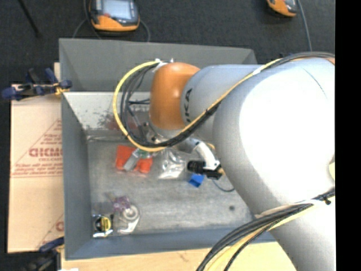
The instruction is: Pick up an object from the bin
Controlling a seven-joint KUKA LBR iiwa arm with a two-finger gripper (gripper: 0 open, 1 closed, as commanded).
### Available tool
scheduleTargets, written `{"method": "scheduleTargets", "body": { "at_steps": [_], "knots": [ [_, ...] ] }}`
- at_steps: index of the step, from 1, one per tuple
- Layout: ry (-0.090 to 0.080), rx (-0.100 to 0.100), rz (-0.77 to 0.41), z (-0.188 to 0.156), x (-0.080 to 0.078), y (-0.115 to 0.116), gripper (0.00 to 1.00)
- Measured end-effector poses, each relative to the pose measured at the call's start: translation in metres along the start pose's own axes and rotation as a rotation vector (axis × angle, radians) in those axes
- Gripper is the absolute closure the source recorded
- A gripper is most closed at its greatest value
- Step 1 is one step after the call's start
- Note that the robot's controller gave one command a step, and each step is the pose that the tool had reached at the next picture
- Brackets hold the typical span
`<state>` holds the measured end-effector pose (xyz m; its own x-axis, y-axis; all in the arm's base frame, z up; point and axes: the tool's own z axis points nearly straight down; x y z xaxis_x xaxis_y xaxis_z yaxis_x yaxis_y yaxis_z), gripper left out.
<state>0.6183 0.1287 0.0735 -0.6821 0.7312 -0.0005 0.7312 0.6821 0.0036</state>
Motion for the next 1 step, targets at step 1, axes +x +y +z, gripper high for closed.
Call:
{"method": "scheduleTargets", "body": {
  "at_steps": [1],
  "knots": [
    [-0.003,-0.002,-0.001,-0.0042,-0.0017,0.0013,1.0]
  ]
}}
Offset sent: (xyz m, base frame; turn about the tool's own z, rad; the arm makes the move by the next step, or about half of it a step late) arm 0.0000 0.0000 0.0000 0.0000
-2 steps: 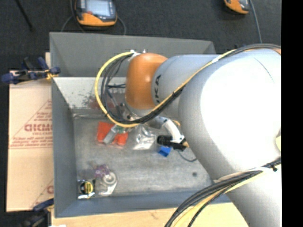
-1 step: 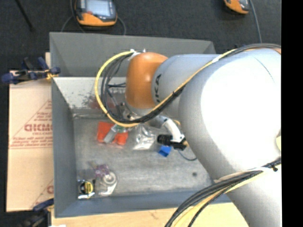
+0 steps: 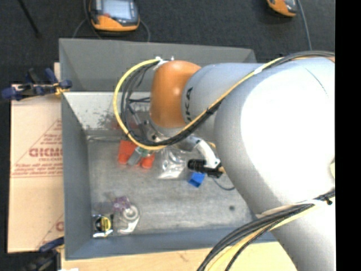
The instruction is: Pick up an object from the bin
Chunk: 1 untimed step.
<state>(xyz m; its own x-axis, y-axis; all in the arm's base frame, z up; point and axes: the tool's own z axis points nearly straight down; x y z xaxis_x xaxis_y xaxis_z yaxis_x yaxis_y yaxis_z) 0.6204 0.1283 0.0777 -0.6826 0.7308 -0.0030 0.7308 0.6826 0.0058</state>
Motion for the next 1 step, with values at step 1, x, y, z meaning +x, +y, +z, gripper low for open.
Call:
{"method": "scheduleTargets", "body": {
  "at_steps": [1],
  "knots": [
    [-0.002,-0.001,-0.002,-0.0086,-0.0019,0.0016,1.0]
  ]
}}
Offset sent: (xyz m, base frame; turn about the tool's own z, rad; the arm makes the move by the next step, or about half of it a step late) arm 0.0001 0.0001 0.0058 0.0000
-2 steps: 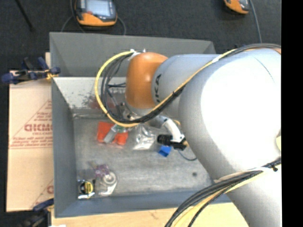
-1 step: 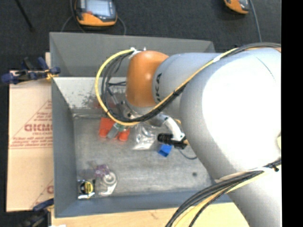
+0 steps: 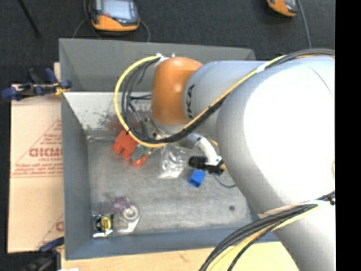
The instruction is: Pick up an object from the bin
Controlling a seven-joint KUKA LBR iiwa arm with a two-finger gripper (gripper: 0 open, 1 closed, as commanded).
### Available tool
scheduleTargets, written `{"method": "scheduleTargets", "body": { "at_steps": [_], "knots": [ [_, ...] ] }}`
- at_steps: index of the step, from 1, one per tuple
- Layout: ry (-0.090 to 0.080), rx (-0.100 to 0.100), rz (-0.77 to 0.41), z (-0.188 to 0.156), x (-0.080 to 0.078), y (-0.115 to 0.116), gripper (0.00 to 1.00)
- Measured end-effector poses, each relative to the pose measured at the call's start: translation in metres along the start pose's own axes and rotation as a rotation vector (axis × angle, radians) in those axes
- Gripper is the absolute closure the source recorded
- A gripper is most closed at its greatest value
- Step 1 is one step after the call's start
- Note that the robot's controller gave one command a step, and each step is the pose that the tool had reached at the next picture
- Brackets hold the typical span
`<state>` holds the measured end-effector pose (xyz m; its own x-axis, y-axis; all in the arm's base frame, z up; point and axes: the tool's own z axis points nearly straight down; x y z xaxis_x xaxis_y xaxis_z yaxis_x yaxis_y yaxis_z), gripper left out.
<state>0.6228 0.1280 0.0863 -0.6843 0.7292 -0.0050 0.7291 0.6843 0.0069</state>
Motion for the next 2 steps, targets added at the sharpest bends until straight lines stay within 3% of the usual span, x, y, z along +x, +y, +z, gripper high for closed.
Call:
{"method": "scheduleTargets", "body": {
  "at_steps": [2],
  "knots": [
    [0.001,0.002,-0.003,-0.061,-0.004,0.002,1.0]
  ]
}}
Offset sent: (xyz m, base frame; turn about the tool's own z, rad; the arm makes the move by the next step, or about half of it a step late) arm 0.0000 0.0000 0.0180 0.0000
